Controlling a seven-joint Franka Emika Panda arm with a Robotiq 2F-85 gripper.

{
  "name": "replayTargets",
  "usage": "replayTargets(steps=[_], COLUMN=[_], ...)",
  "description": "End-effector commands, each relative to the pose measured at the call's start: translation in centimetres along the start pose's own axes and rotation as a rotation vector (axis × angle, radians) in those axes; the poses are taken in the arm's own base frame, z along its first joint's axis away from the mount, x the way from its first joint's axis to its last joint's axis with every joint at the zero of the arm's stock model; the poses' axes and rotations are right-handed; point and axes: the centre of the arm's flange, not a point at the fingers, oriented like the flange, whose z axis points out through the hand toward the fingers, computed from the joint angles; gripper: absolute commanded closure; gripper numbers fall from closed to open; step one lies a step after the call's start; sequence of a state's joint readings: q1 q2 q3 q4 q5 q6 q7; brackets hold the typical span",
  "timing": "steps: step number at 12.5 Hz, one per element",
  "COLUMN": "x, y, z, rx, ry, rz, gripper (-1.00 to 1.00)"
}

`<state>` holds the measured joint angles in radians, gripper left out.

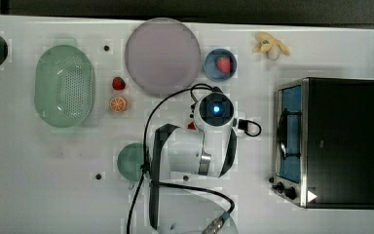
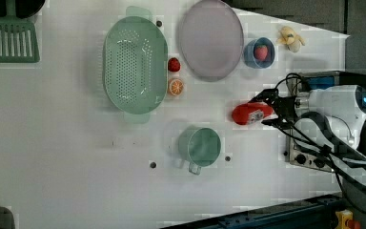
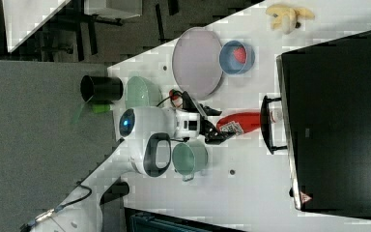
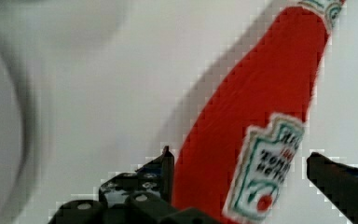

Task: Pick Ketchup from oven and place it on table.

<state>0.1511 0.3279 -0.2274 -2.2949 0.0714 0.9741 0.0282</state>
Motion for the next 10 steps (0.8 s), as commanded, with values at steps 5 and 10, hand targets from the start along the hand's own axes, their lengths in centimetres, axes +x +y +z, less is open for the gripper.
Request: replayTargets(steps=[5,10], x=[0.6,-0.5], y=[-1.8,0.8], z=[-28.2,-38.4], rx=[0.223,0.073], ry=[0.045,0.016], rz=[0.081,0.079], gripper=[-1.00,-1.00])
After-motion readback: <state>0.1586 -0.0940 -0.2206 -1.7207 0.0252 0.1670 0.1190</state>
